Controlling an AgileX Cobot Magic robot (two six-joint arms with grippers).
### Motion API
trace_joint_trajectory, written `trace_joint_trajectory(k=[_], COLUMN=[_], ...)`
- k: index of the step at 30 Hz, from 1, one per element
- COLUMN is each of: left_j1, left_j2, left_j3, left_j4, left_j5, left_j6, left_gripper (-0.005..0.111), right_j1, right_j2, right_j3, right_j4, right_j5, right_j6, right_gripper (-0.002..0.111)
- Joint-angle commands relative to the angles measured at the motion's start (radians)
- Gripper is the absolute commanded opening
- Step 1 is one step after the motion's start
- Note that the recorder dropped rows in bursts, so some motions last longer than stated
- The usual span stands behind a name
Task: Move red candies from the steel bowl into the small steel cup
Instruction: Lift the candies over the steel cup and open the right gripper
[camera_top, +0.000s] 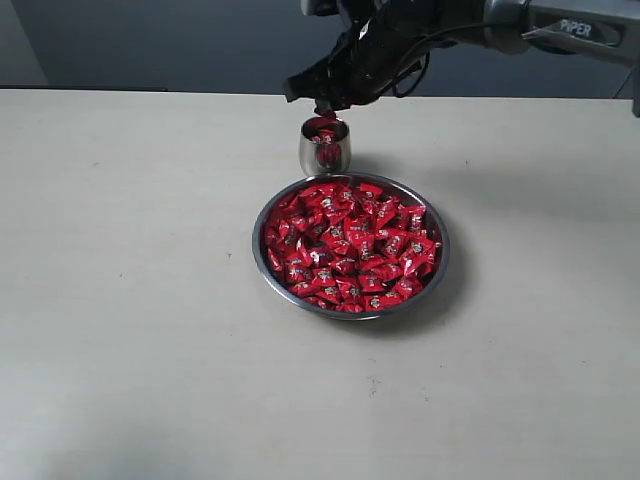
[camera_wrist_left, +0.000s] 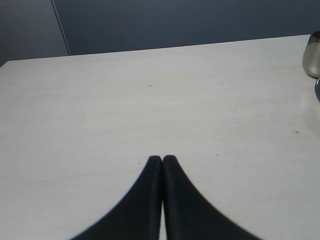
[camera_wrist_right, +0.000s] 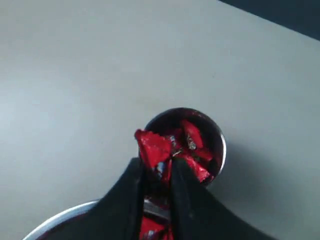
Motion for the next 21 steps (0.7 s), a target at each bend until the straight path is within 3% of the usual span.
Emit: trace_joint_trajectory(k=[1,9,11,16,21], left_j1=[-0.005,-0.005,-0.005,-0.005,-0.005], left_j2=[-0.005,-0.005,-0.005,-0.005,-0.005], left_j3=[-0.008,-0.008,-0.008,-0.008,-0.008], left_j4=[0.002,0.002,0.002,0.002,0.002], left_j5=[-0.005,-0.005,-0.005,-0.005,-0.005], left_j6=[-0.001,-0.001,-0.001,-0.001,-0.001], left_gripper=[0.000,0.000,0.000,0.000,0.000], right_j1=[-0.026,-0.027,-0.027,-0.027,-0.027], right_j2=[0.098,0.143,0.143,0.139,0.102], right_j3=[-0.107,-0.119,-0.119,-0.119,-0.119], right_j4=[0.008,0.028,0.028,0.020,0.020], right_j5=[0.035,0.036,0.036,0.049,0.047], right_j6=[0.020,0.020,0.020,0.020,0.020], right_gripper=[0.002,0.002,0.009,0.038,0.040])
